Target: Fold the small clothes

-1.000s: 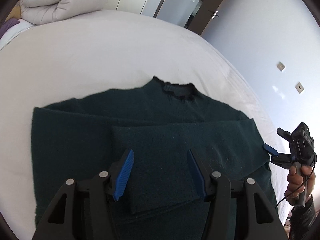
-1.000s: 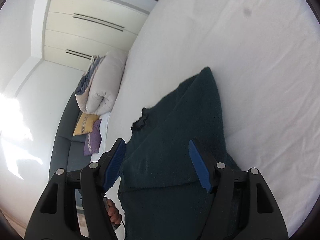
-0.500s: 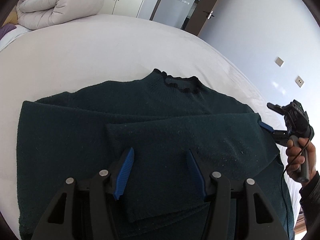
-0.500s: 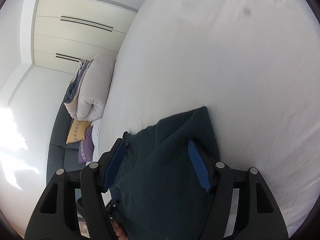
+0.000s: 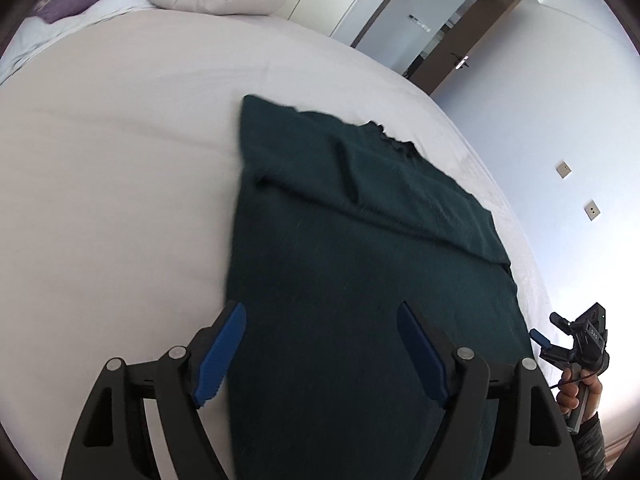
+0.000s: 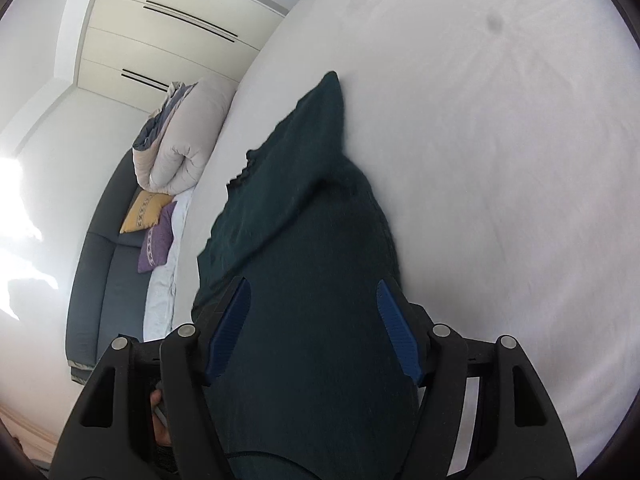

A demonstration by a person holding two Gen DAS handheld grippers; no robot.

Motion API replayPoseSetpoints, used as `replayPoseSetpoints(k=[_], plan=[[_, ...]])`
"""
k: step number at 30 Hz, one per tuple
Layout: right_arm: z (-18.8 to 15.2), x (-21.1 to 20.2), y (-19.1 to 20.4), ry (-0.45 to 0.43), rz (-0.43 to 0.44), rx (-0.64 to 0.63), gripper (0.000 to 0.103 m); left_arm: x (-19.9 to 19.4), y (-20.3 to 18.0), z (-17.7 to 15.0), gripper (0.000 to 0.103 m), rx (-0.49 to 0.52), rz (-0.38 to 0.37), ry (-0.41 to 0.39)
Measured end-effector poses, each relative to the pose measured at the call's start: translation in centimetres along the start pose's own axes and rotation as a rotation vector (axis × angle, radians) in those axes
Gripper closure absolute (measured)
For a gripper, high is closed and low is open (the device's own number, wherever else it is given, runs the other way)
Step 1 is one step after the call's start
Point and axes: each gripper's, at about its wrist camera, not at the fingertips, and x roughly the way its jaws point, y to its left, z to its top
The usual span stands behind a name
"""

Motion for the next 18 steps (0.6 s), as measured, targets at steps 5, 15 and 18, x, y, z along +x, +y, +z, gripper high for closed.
replayPoseSetpoints(k=[5, 15, 18], plan=[[-7.0, -4.5, -1.2, 0.038, -0.065, -0.037, 0.038, -3.9, 3.0, -6.7, 0.023, -0.086, -0.031, 0.076], [-14.0, -11.3, -4.4, 0.049, -0.061, -0.002, 0.038, -6.5, 3.9, -11.0, 0.025, -0.123, -0.113, 0.160], [-14.7, -12.1, -4.6, 0.060, -0.061, 0.002, 0.038, -6.3, 3.4, -11.3, 0.027, -0.104, -0.129, 0.214]])
